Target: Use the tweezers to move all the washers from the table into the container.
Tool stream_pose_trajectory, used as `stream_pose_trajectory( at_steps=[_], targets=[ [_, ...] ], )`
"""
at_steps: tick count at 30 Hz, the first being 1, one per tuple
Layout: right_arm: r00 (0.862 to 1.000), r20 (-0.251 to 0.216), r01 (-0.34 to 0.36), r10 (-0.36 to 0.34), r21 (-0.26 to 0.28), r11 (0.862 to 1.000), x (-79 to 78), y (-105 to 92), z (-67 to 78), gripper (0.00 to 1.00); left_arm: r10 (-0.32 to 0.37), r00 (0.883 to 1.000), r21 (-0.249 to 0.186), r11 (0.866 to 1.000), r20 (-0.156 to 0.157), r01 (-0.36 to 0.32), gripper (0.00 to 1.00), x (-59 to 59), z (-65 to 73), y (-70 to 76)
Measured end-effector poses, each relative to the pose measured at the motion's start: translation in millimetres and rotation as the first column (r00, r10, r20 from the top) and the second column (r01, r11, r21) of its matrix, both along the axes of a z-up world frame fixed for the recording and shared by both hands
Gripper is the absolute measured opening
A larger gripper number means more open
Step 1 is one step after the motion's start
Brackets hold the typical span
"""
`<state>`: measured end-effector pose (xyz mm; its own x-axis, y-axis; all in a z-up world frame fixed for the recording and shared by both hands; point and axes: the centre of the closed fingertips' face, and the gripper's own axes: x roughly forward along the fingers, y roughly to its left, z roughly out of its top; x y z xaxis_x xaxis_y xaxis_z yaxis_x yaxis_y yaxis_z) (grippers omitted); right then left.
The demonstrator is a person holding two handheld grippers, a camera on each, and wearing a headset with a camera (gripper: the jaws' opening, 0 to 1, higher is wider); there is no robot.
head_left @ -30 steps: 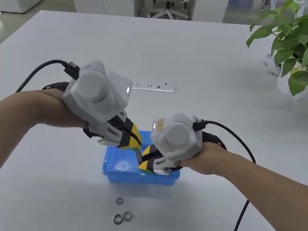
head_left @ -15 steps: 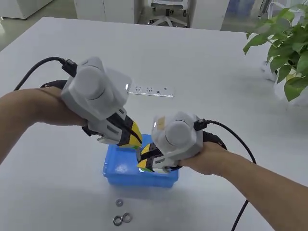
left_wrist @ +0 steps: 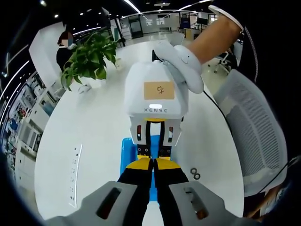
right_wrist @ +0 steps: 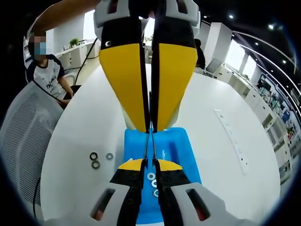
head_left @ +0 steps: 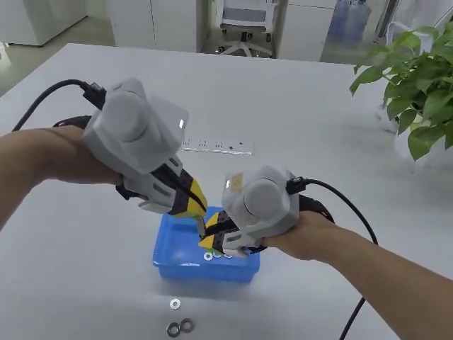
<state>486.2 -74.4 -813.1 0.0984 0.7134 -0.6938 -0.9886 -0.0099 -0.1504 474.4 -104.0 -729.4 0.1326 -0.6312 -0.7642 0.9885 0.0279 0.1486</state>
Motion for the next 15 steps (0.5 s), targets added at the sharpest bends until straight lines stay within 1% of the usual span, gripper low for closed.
stream_pose_trajectory(
  at_steps=[6, 15],
  targets=[
    [1.000, 0.003, 0.010, -0.010, 0.016, 1.000, -6.5, 0.9, 9.6, 0.12, 0.003, 1.000, -0.004, 1.000, 0.012, -0.003, 0.05, -7.0, 9.2, 0.5],
    [1.000, 0.016, 0.007, -0.008, 0.022, 1.000, -17.3, 2.8, 16.4, 0.12, 0.004, 1.000, 0.001, 1.000, 0.023, -0.004, 0.05, -20.4, 15.6, 1.3]
  ],
)
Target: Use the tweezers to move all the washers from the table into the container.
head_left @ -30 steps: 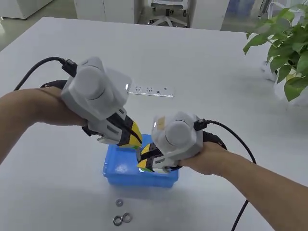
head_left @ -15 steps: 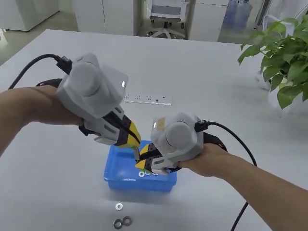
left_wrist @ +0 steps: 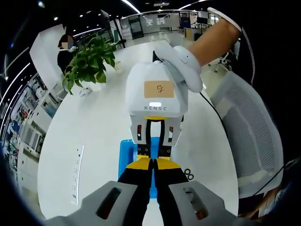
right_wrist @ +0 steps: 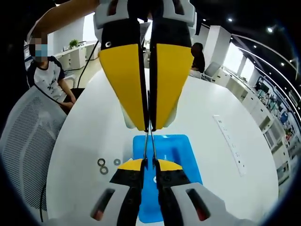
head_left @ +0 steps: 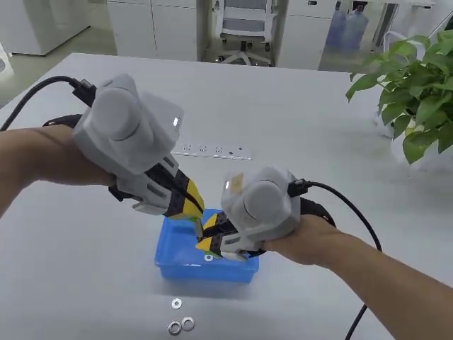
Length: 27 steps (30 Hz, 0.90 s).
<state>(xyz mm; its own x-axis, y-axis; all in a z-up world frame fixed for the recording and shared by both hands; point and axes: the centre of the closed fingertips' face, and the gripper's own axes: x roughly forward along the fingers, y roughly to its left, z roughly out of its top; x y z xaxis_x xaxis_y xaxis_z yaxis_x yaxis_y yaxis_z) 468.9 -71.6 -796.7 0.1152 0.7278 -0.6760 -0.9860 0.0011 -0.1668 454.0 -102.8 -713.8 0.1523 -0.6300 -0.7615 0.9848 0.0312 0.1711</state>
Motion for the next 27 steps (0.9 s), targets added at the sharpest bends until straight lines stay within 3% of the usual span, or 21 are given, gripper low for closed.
stream_pose_trajectory(
  at_steps=[11, 27],
  targets=[
    [1.000, 0.007, -0.011, 0.011, 0.002, 1.000, -17.9, 3.1, 0.8, 0.12, 0.004, 1.000, 0.003, 1.000, 0.001, -0.004, 0.05, -17.1, -0.1, 3.4],
    [0.999, -0.032, -0.032, 0.032, 0.003, 0.999, -46.8, 5.7, -18.9, 0.12, 0.004, 0.999, 0.017, 1.000, -0.036, -0.004, 0.05, -39.7, -18.9, 5.5]
  ],
)
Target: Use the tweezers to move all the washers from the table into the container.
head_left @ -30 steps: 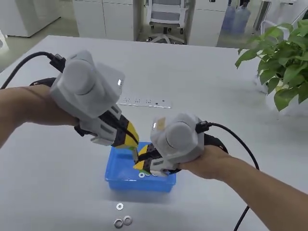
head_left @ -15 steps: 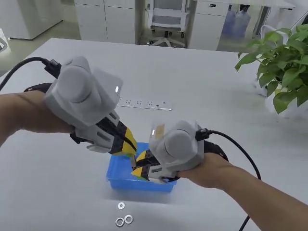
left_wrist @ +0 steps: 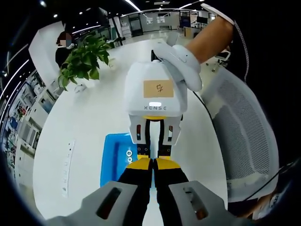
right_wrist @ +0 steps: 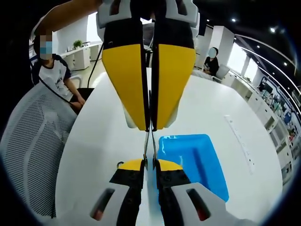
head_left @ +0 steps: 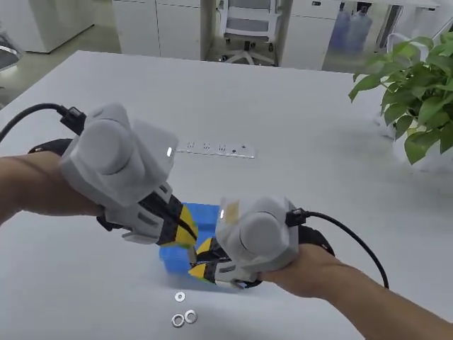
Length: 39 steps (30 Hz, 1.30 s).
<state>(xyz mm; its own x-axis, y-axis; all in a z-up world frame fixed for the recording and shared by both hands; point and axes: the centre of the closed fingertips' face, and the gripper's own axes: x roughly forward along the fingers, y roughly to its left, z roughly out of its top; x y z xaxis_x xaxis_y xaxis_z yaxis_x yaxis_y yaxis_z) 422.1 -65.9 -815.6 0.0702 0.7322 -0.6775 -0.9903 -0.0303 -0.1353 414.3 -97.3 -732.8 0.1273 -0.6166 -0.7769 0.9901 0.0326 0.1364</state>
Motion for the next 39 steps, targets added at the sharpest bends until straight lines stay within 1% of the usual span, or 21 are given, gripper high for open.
stream_pose_trajectory(
  at_steps=[4, 5, 10, 13, 18, 27, 39],
  targets=[
    [1.000, -0.013, -0.005, 0.005, -0.005, 1.000, -8.1, -1.3, -8.5, 0.12, 0.002, 1.000, 0.008, 1.000, -0.016, -0.002, 0.05, -7.0, -9.2, 0.9],
    [1.000, -0.023, -0.007, 0.007, -0.006, 1.000, -11.4, -1.7, -11.6, 0.12, 0.003, 1.000, 0.008, 1.000, -0.023, -0.003, 0.05, -9.6, -12.3, 0.9],
    [0.999, -0.036, -0.017, 0.016, -0.019, 1.000, -20.4, -3.2, -22.2, 0.12, 0.004, 0.999, 0.009, 1.000, -0.041, -0.004, 0.05, -18.3, -22.7, 0.3],
    [0.999, -0.041, -0.020, 0.019, -0.020, 1.000, -23.2, -3.6, -26.2, 0.12, 0.003, 0.999, 0.010, 1.000, -0.046, -0.003, 0.05, -21.7, -26.6, -0.1],
    [0.998, -0.063, -0.022, 0.021, -0.016, 1.000, -29.2, -3.5, -32.6, 0.12, 0.001, 0.999, 0.012, 1.000, -0.055, -0.001, 0.05, -27.6, -32.9, -0.3],
    [0.995, -0.090, -0.030, 0.029, -0.014, 0.999, -38.5, -1.7, -40.7, 0.12, 0.004, 0.997, 0.022, 1.000, -0.074, -0.003, 0.05, -32.2, -42.1, 2.6],
    [0.993, -0.118, -0.033, 0.031, -0.013, 0.999, -45.9, -1.9, -48.2, 0.13, 0.003, 0.996, 0.027, 1.000, -0.093, -0.001, 0.05, -37.8, -50.6, 1.3]
  ],
)
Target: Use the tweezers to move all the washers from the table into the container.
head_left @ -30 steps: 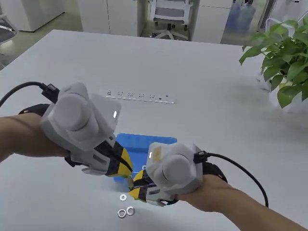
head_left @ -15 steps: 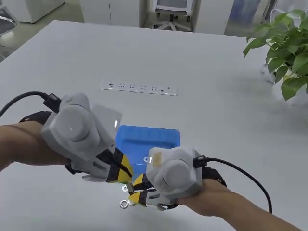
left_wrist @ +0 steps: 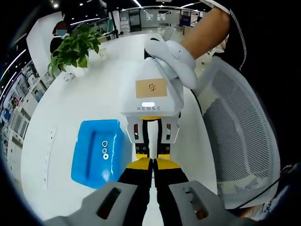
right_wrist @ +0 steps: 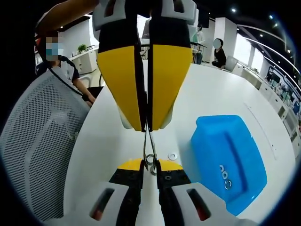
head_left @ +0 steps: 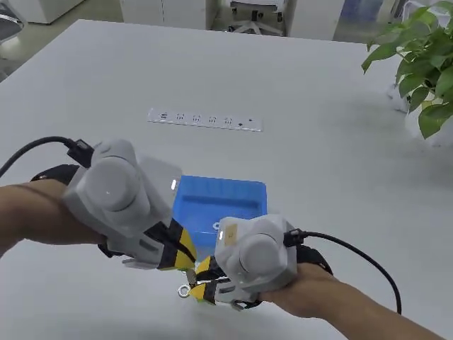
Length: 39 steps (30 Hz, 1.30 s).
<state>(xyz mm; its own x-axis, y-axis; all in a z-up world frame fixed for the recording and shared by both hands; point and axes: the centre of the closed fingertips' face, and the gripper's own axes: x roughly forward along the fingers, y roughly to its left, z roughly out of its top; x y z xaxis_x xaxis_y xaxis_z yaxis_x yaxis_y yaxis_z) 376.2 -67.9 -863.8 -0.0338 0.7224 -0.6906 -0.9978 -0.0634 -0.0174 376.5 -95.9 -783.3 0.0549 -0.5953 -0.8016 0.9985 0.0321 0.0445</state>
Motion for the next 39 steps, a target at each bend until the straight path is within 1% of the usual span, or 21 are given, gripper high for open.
stream_pose_trajectory(
  at_steps=[8, 9, 10, 12, 14, 17, 19, 24, 34, 39],
  targets=[
    [1.000, -0.009, 0.000, 0.000, 0.004, 1.000, -0.6, 0.9, -3.2, 0.13, -0.006, 1.000, 0.015, 1.000, -0.004, 0.006, 0.05, -1.0, -5.3, -0.4],
    [1.000, -0.010, 0.000, 0.000, 0.003, 1.000, -0.7, 0.9, -3.3, 0.14, -0.003, 1.000, 0.007, 1.000, -0.006, 0.003, 0.05, -0.9, -4.5, -1.4],
    [1.000, -0.008, 0.000, 0.000, 0.004, 1.000, -0.5, 1.0, -3.3, 0.14, -0.005, 1.000, 0.009, 1.000, -0.002, 0.005, 0.05, -0.6, -4.5, -1.1],
    [1.000, -0.012, 0.002, -0.002, 0.006, 1.000, -0.5, 1.4, -3.3, 0.14, -0.002, 1.000, 0.003, 1.000, -0.008, 0.002, 0.05, -0.7, -4.2, -2.0],
    [1.000, -0.008, 0.000, 0.000, 0.002, 1.000, -0.6, 0.9, -4.3, 0.14, -0.001, 1.000, 0.001, 1.000, -0.007, 0.001, 0.05, 0.5, -4.0, -2.6],
    [1.000, -0.005, 0.003, -0.003, -0.007, 1.000, -0.4, -0.8, -6.2, 0.13, 0.000, 1.000, 0.001, 1.000, -0.004, 0.000, 0.05, 1.6, -3.9, -3.0],
    [1.000, -0.009, 0.008, -0.008, -0.005, 1.000, -0.4, -0.9, -6.0, 0.12, 0.002, 1.000, 0.001, 1.000, -0.005, -0.002, 0.05, 2.0, -3.9, -2.9],
    [1.000, -0.002, -0.001, 0.001, -0.009, 1.000, -0.5, -1.0, -6.6, 0.11, 0.003, 1.000, 0.001, 1.000, -0.006, -0.003, 0.05, 1.7, -3.9, -2.6],
    [1.000, 0.001, -0.006, 0.006, -0.011, 1.000, -0.6, -1.9, -6.3, 0.10, 0.001, 1.000, 0.005, 1.000, -0.006, -0.001, 0.05, 0.7, -3.7, -2.9],
    [1.000, 0.005, -0.005, 0.005, -0.007, 1.000, 0.3, -2.5, -4.2, 0.10, 0.004, 1.000, -0.001, 1.000, -0.003, -0.004, 0.05, 1.4, -1.5, -3.6]
  ],
)
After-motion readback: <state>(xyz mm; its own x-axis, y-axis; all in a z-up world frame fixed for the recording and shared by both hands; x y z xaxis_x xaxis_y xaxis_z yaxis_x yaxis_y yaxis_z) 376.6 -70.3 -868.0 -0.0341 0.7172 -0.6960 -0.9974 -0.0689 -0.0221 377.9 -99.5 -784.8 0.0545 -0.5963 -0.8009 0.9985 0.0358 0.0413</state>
